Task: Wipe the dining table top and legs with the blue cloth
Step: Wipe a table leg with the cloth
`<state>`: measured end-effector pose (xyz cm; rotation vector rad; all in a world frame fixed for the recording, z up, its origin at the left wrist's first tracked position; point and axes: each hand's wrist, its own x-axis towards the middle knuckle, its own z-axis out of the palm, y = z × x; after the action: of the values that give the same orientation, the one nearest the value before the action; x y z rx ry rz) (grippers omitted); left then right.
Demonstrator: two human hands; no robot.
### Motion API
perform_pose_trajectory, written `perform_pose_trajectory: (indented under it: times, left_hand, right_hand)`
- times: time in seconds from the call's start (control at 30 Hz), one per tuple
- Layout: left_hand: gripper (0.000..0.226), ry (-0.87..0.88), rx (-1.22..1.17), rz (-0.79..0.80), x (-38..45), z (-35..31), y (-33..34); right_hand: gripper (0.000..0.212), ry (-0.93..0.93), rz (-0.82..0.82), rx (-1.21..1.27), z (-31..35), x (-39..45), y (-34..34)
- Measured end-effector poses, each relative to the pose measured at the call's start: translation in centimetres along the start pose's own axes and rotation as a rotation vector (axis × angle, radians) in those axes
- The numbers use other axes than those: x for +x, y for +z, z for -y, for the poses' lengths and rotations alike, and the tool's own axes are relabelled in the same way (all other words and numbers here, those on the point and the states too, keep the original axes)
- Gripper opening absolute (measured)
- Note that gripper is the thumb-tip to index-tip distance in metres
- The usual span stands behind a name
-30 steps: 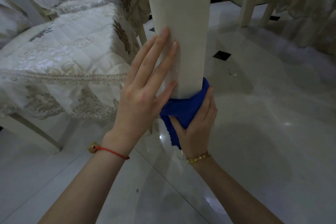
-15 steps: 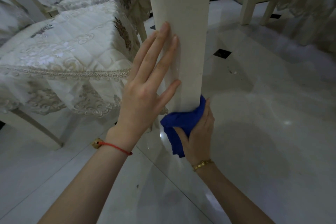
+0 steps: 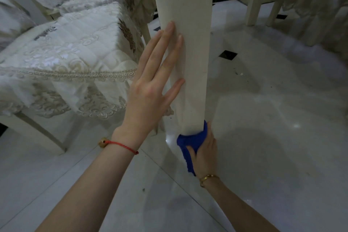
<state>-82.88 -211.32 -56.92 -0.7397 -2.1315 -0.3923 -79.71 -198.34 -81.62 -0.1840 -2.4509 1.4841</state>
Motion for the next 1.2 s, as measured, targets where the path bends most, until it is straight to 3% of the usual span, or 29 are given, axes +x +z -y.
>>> perform_pose_trajectory:
  times: [0.17,0.27,0.37,0.43,0.57,0.67,0.77,0.87,0.93,1.2]
  left_hand:
    - [0.064,0.0,0.01,0.002,-0.1,0.1,-0.1]
    - [0.063,0.004,0.014,0.01,0.0,0.2,-0.2]
    - [0.062,0.021,0.033,0.016,0.0,0.3,-0.3]
    - [0.062,0.02,0.032,0.014,0.0,0.3,-0.3]
    - [0.061,0.019,0.033,0.009,0.0,0.0,-0.3]
    - [0.062,0.009,0.024,0.013,-0.1,-0.1,-0.3]
    - [0.063,0.0,0.018,0.02,-0.2,-0.1,-0.3]
    - [0.062,0.007,0.018,0.014,0.0,0.1,-0.3]
    - [0.062,0.009,0.025,0.012,-0.1,0.2,-0.3]
    - [0.061,0.017,0.03,-0.002,-0.1,0.2,0.2]
  right_hand:
    - [0.086,-0.165,-0.15,0.154,5.8,3.1,-1.7]
    - [0.092,-0.375,-0.331,0.092,11.0,5.1,-3.3]
    - [0.093,-0.417,-0.417,0.047,12.7,5.7,-3.5]
    - [0.092,-0.396,-0.38,0.061,10.8,5.2,-2.8]
    - [0.093,-0.202,-0.135,0.085,4.6,1.9,-1.5]
    - [0.083,-0.153,-0.059,0.084,3.9,1.8,-1.9]
    - [0.08,-0.259,-0.155,0.165,7.9,4.6,-3.1]
    - [0.088,-0.37,-0.332,0.074,11.7,5.9,-3.6]
    - [0.092,-0.398,-0.333,0.072,11.3,5.8,-3.5]
    - [0.101,-0.096,0.033,0.088,3.1,1.8,-1.8]
